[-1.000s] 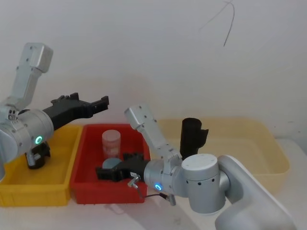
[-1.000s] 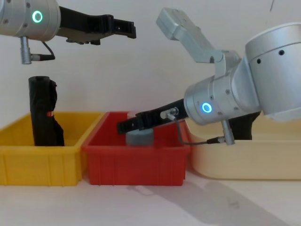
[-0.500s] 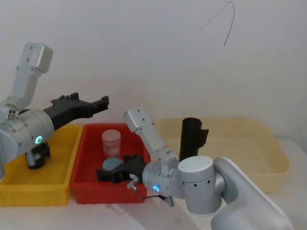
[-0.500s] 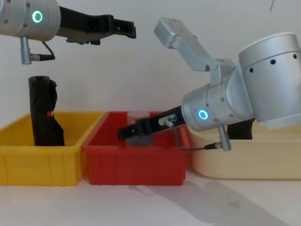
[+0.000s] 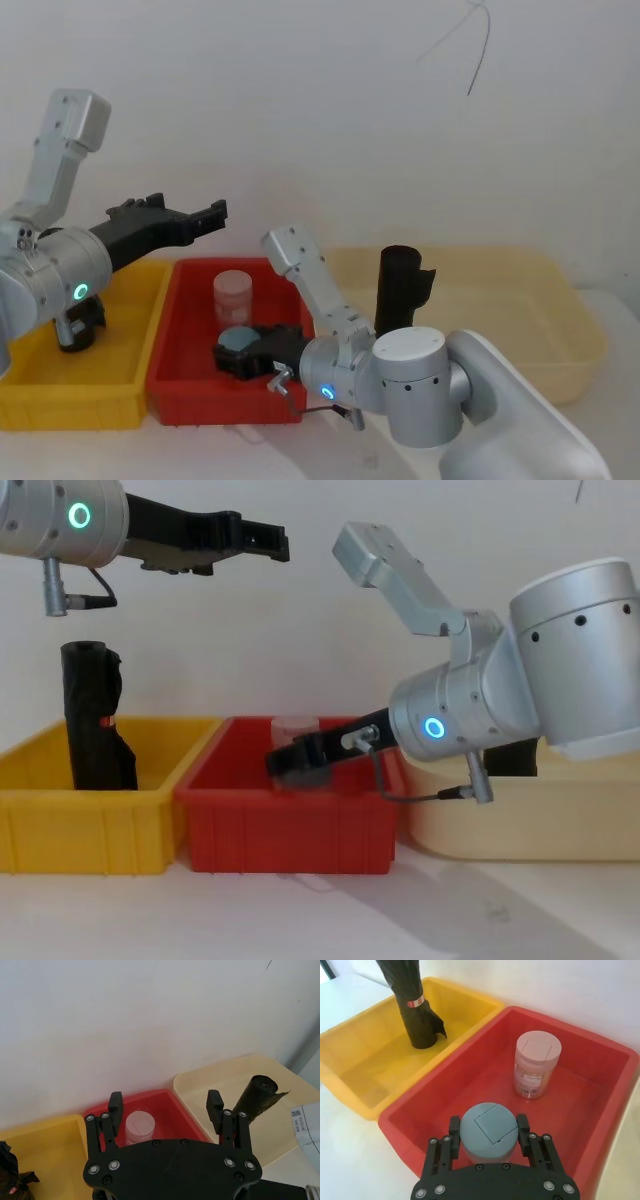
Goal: Pick up the garbage bag with the one hand and transfer it to the other hand.
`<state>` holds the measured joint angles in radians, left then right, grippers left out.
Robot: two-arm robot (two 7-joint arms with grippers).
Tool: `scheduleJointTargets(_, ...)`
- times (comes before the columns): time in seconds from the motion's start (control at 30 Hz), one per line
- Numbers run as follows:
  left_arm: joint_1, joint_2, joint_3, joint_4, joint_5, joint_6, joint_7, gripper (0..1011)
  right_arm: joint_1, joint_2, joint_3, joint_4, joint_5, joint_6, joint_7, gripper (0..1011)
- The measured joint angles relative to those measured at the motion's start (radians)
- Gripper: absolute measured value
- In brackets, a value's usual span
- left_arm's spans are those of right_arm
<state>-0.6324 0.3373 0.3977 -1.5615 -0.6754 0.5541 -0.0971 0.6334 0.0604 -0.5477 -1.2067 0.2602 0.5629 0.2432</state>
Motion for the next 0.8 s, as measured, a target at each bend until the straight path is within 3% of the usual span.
scheduleJointTargets(0.4, 0.0, 0.0, 0.0, 0.0, 0.0, 0.0, 0.0, 1000, -0.015, 0.0, 0.033, -0.024, 0.002, -0.003, -0.008, 647)
scheduleJointTargets(0.8, 0.0, 0.0, 0.0, 0.0, 0.0, 0.0, 0.0, 1000, -0.035, 0.01, 0.13, -0.148, 0.051, -0.002, -0.02, 647)
